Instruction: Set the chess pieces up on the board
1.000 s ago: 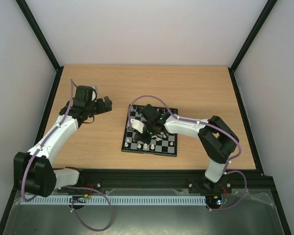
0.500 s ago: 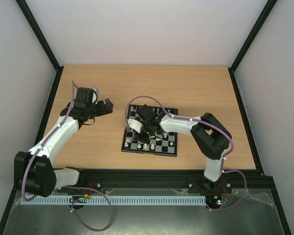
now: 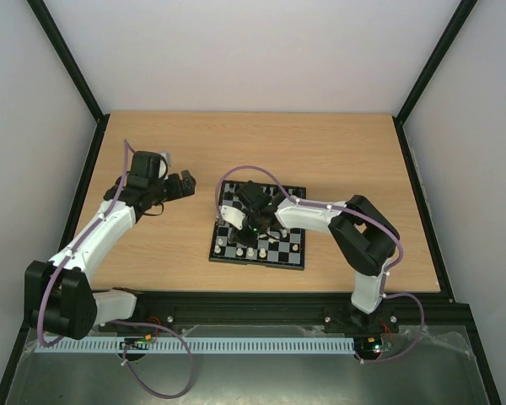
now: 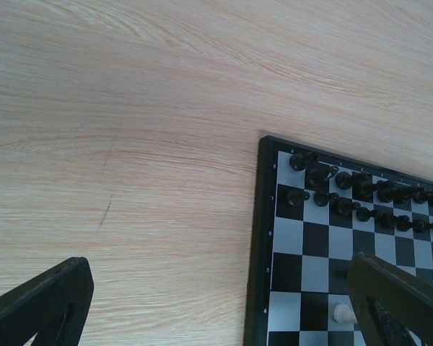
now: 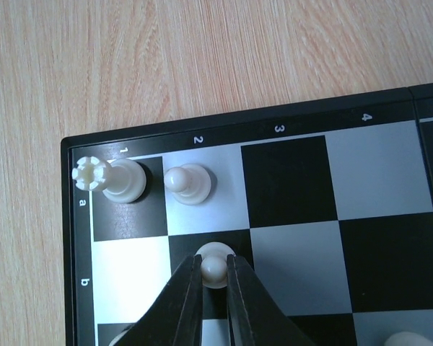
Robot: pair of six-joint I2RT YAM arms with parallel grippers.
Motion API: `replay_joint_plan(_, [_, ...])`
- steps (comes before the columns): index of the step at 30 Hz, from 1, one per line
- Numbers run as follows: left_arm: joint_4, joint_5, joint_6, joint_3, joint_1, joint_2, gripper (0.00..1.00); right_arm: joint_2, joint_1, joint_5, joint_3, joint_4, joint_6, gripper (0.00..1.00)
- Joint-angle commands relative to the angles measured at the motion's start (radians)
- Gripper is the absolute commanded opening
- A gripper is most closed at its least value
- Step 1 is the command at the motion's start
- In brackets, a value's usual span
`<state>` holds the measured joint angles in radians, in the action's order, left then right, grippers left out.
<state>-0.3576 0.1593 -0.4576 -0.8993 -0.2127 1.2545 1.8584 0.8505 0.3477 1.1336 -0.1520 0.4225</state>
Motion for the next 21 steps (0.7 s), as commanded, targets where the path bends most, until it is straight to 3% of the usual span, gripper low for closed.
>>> replay_joint_plan(1, [0.006, 0.020, -0.013, 0.020, 0.006, -0.018, 0.99, -0.041, 0.007, -0.009, -0.029, -0.049, 0.007, 0.09])
replay_joint_plan(7, [0.014, 0.035, -0.019, 0.026, 0.006, -0.021, 0.99, -0.042, 0.006, -0.015, -0.038, -0.049, 0.007, 0.10])
replay_joint_plan(14, [0.015, 0.042, -0.015, 0.032, 0.006, -0.023, 0.99, -0.042, 0.007, -0.017, -0.027, -0.050, -0.012, 0.24])
replay_joint_plan(21, [0.026, 0.065, 0.022, 0.020, 0.004, -0.021, 0.99, -0.109, 0.005, 0.015, 0.022, -0.084, -0.045, 0.27])
